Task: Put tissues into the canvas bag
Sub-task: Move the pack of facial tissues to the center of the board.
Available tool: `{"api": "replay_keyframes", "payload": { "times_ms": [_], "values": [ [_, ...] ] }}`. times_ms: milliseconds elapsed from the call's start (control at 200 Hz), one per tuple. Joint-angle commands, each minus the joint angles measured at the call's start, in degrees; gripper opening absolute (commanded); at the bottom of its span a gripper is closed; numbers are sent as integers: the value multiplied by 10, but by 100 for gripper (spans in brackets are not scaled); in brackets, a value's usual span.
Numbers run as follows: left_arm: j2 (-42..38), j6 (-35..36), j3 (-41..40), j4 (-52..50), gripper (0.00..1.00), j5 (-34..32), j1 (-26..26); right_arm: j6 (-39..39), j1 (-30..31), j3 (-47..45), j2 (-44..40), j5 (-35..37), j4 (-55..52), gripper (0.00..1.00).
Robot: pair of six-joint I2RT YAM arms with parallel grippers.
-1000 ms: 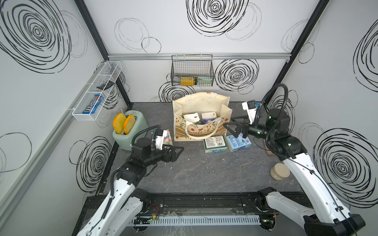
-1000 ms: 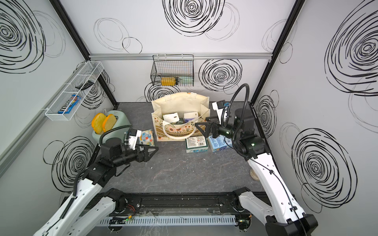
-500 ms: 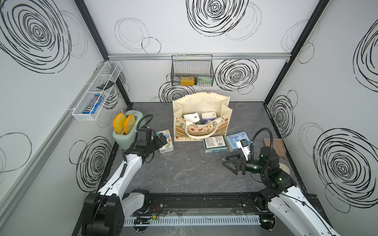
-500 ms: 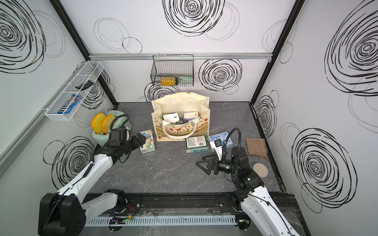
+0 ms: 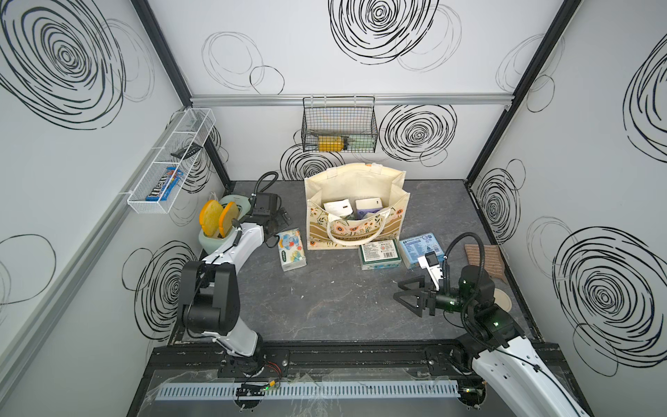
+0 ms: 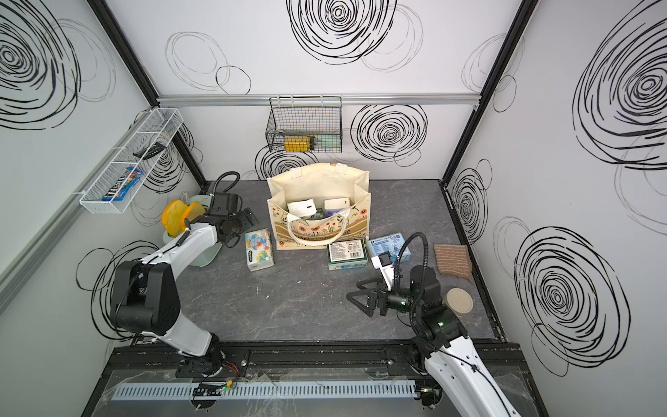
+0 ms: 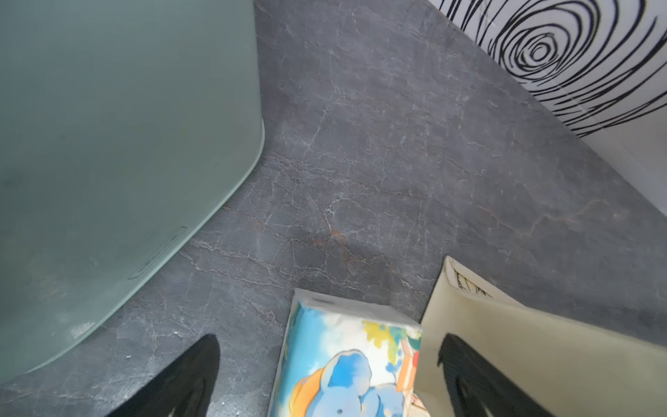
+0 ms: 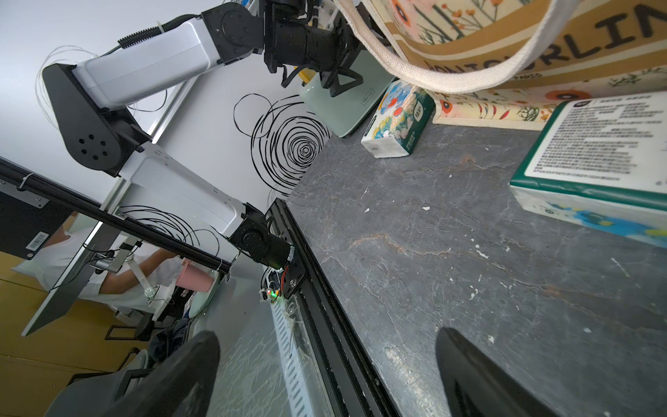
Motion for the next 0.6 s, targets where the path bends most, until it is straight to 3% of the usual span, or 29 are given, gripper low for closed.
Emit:
{"api": "replay_keyframes", "payload": {
  "times_ms": [0, 240, 475, 590],
  "values": [
    [11, 12, 3, -22, 100, -20, -5, -13, -6, 5, -4, -19, 3, 97],
    [52, -24, -32, -14, 100, -23, -23, -13, -25, -2, -13, -37, 11, 97],
    [33, -67, -86, -32, 98, -128, -105, -11, -42, -1, -14, -42, 11, 97],
    [13, -98, -132, -33, 98, -137, -128, -10, -47, -3, -10, -41, 13, 97]
  ]
}}
